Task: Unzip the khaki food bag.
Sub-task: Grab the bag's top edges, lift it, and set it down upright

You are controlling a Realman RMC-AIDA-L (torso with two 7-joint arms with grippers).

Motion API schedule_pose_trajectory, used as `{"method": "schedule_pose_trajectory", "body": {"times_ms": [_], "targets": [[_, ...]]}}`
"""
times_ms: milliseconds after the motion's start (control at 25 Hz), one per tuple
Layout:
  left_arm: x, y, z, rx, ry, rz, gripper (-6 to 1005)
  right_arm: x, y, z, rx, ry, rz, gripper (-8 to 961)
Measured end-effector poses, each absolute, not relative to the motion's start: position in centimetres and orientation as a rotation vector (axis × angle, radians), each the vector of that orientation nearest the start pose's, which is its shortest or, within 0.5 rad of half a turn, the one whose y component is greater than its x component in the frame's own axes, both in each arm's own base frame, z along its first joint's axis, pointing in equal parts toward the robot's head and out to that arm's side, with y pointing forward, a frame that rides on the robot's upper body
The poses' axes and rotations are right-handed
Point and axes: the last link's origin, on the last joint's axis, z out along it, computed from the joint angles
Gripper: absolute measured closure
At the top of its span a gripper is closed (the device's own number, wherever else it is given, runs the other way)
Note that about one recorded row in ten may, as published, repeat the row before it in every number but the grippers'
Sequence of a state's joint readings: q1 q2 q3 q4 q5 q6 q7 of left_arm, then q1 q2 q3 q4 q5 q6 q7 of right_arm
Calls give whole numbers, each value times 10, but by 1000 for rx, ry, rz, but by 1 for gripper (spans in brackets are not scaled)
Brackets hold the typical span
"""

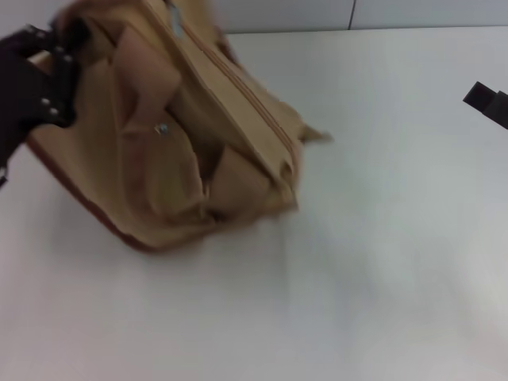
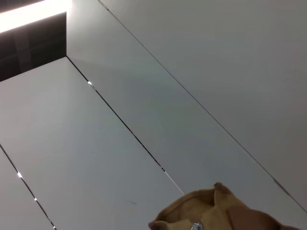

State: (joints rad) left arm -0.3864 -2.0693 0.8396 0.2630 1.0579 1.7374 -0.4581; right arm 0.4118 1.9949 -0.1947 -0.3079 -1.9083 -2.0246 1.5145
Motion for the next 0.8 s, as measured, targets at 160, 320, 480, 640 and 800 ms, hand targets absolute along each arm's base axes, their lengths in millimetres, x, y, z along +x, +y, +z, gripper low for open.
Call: {"method": "schedule_pose_trajectory", "body": {"times_ms": [160,320,480,640,800], "targets": [[-276,291,42,-1875,16,-1157,940,285,257,54,-2295,1025,1658,135],[-273,288,34,-1960,15,-1170,940,285,258,54,-2295,1025,1656,135],[-261,284,10,-2090,15,-1204,940,284,260,52,-2296,1032,1647,135],[-249,279,-18,-2203,-20,-1252,940,284,262,45,-2339,1049,1595,134],[-246,274,-36,-2270,-41,-1246,940,284,260,30,-2374,1063,1527,134]]}}
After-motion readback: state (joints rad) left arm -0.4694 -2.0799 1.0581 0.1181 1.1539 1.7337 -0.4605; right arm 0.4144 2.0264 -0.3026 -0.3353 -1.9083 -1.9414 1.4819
